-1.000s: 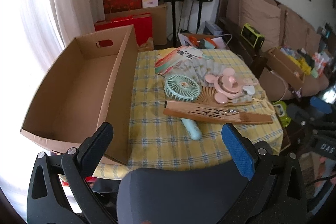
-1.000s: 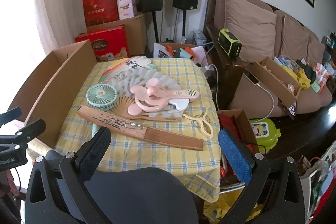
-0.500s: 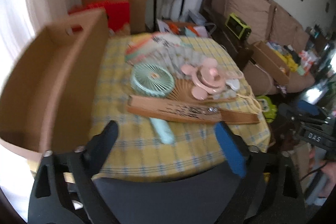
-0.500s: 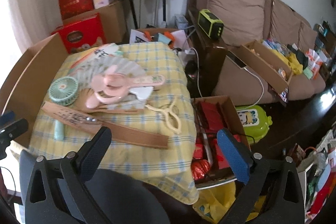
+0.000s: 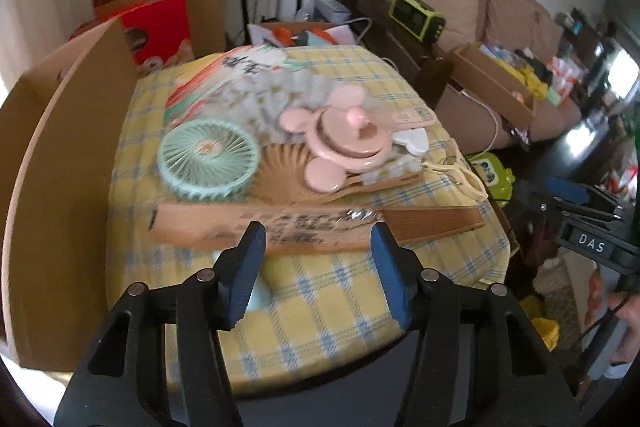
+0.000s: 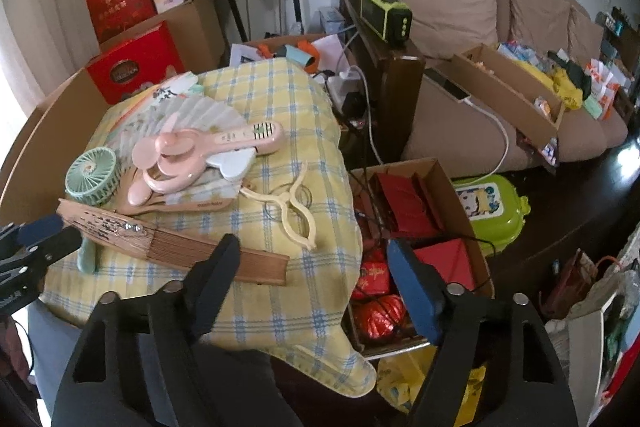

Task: Organize objects
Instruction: 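Move both tools over the table toward the small items by the wooden fan, then grasp the small silver keychain with the left tool while the right tool grasps the beige clip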

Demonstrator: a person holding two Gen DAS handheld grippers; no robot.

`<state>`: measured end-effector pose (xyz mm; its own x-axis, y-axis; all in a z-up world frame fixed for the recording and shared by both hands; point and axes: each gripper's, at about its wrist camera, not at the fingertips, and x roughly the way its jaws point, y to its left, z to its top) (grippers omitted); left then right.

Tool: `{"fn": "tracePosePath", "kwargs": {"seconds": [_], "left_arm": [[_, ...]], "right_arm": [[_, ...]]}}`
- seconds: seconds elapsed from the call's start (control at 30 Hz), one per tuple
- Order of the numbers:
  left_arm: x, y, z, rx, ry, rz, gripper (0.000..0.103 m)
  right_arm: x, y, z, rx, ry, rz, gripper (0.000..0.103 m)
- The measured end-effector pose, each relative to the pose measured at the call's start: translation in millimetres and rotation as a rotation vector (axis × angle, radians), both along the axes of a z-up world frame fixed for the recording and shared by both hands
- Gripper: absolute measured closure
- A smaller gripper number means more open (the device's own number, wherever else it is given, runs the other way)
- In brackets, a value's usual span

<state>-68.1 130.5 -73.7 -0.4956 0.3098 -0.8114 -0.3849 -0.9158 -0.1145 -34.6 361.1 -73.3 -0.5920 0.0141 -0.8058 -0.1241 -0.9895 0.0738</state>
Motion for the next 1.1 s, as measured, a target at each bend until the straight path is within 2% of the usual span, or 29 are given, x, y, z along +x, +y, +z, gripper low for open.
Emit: {"fn": "tracePosePath", "kwargs": {"seconds": [0.17, 0.37, 0.6, 0.73, 1.0, 1.1], "left_arm": [[-9.7, 19.8, -9.8, -0.055, 0.007, -0.055, 0.043], [-15.0, 36.3, -22.7, -0.131, 0.034, -0.12, 0.042], [-13.5, 46.2, -31.1, -0.142, 0.056, -0.26, 0.042], [-17.1, 48.0, -33.6, -0.152, 0.064, -0.303, 0.042], [-30.5, 38.9, -38.7, -0.083, 0.02, -0.36, 0.058], [-26.2, 42.5, -38.5, -0.093, 0.035, -0.397, 0.061]], "right_arm": [[0.2, 8.7, -5.2, -0.015, 0.004, -0.017, 0.028], [2.6, 15.4, -7.6, -0.037, 0.015, -0.029, 0.028], [5.1, 14.1, -14.2, -0.053, 0.005, -0.019, 0.028], [4.3, 13.2, -15.8, -0.058, 0.001, -0.013, 0.028], [3.1, 12.2, -18.0, -0.058, -0.002, -0.009, 0.028], [2.5, 12.6, -20.2, -0.06, -0.008, -0.012, 0.028]]}}
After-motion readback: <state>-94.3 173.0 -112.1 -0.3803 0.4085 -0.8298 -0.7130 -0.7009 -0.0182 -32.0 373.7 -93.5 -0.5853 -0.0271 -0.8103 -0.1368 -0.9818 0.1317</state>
